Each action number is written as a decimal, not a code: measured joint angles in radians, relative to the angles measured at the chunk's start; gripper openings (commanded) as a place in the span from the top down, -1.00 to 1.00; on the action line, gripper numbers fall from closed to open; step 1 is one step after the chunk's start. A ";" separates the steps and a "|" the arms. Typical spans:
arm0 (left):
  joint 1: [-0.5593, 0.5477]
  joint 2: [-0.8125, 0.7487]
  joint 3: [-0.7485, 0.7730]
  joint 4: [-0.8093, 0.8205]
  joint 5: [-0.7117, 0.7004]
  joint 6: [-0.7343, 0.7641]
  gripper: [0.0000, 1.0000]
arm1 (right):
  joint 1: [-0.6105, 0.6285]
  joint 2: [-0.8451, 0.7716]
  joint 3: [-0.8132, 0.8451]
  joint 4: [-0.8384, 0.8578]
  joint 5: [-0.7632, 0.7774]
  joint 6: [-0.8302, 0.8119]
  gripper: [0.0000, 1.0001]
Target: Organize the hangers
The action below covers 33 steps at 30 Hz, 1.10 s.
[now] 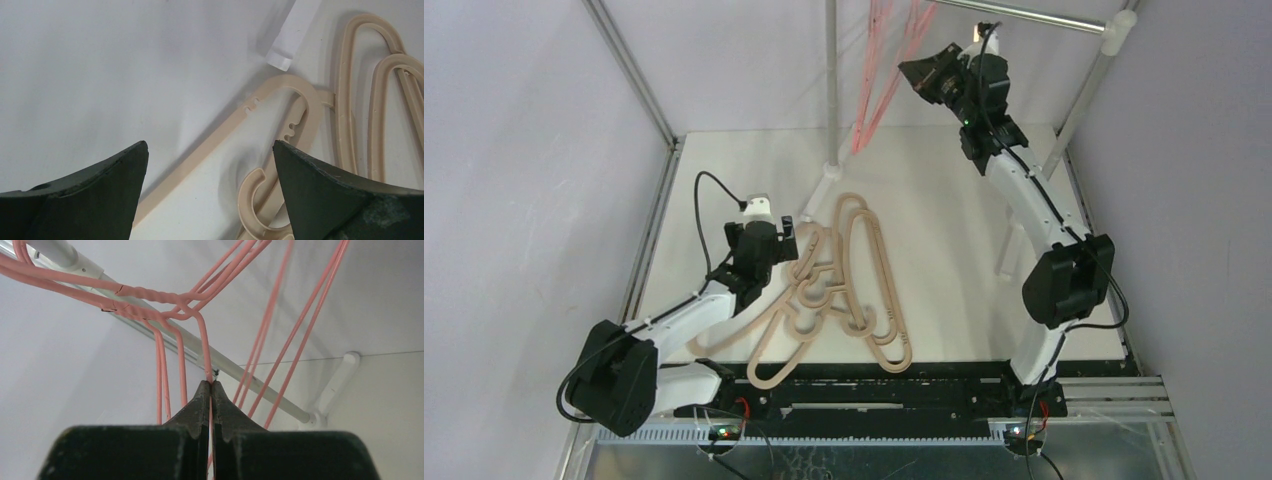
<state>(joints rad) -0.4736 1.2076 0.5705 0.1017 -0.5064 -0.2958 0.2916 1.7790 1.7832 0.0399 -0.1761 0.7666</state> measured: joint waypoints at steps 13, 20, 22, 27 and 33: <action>0.000 -0.017 0.000 -0.001 -0.007 0.000 -0.99 | 0.048 0.212 0.319 -0.153 -0.073 -0.027 1.00; 0.000 -0.017 0.000 -0.001 -0.007 0.000 -0.99 | 0.056 0.296 0.414 -0.236 -0.095 -0.037 1.00; 0.000 -0.017 0.000 -0.001 -0.007 0.000 -0.99 | 0.056 0.304 0.417 -0.248 -0.098 -0.040 1.00; 0.000 -0.017 0.000 -0.001 -0.007 0.000 -0.99 | 0.056 0.278 0.335 -0.222 -0.097 -0.046 0.38; 0.000 -0.017 0.000 -0.001 -0.007 0.000 -0.99 | 0.064 0.172 0.162 -0.192 -0.038 -0.066 0.06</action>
<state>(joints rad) -0.4736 1.1908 0.5705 0.1009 -0.5133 -0.2958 0.3553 1.9507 1.9450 -0.1524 -0.2138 0.7006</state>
